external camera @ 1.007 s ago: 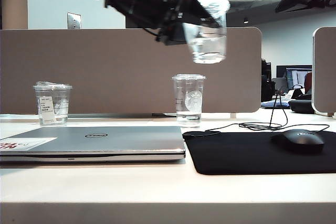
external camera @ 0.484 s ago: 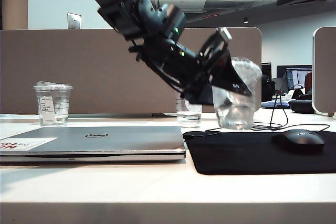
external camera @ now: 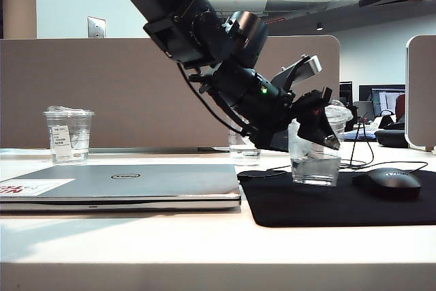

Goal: Pick up the coffee cup on the middle and place it on the right side of the laptop.

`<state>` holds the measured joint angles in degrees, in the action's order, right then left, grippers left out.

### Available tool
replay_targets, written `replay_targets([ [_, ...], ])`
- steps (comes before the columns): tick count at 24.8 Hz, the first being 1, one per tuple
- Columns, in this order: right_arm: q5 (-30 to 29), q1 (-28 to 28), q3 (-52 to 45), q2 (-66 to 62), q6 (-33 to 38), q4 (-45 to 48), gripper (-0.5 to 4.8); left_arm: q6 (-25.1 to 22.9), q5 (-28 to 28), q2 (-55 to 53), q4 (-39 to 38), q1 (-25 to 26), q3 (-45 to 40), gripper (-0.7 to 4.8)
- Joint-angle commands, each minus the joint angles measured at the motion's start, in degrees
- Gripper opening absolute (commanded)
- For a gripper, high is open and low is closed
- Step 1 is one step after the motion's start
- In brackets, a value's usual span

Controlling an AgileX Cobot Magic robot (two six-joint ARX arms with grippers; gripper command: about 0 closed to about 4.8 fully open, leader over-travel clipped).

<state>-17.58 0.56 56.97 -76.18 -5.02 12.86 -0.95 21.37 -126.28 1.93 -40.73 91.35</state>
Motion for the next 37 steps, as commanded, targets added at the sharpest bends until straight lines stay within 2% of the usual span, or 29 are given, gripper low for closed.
replay_targets([
  [1, 0.1, 0.0, 0.4, 0.4, -0.2, 0.7, -0.05, 1.0, -3.3, -0.2, -0.9, 0.3, -2.8, 2.83],
  [3, 1.1, 0.0, 0.4, 0.4, -0.2, 0.6, -0.05, 1.4, -3.2, -0.2, -1.8, 0.3, -3.7, 3.03],
  [7, 1.2, 0.0, 0.4, 0.4, -0.2, 0.7, -0.05, 2.7, -3.2, -0.2, -5.9, 0.2, -4.1, 3.83],
  [13, 1.1, 0.1, 0.4, 0.4, -0.2, 0.7, -0.05, 2.9, -3.1, 0.0, -10.0, 0.2, -4.0, 3.86],
  [15, 1.2, 0.1, 0.4, 0.7, -0.2, 0.7, -0.05, 2.9, -3.2, 0.6, -12.2, 0.2, -4.0, 4.29],
  [16, 1.2, 0.1, 0.4, 1.0, -0.2, 0.6, -0.05, 2.9, -3.2, 0.7, -12.7, 0.2, -4.0, 4.78],
  [22, 1.2, 0.1, 0.4, 1.5, -0.2, 0.3, -0.05, 2.9, -3.4, 3.4, -15.0, 0.2, -4.0, 4.79],
  [34, 1.2, 0.1, 0.4, 3.3, -0.2, -0.7, -0.05, 2.8, -2.0, 12.4, -24.8, 0.2, -4.0, 4.79],
  [36, 1.2, 0.1, 0.4, 4.3, -0.2, -1.2, -0.05, 2.9, -1.9, 17.5, -29.7, 0.2, -4.0, 4.79],
  [37, 1.1, 0.1, 0.4, 4.7, -0.2, -1.3, -0.05, 2.4, -2.1, 19.2, -31.5, 0.3, -4.0, 4.57],
])
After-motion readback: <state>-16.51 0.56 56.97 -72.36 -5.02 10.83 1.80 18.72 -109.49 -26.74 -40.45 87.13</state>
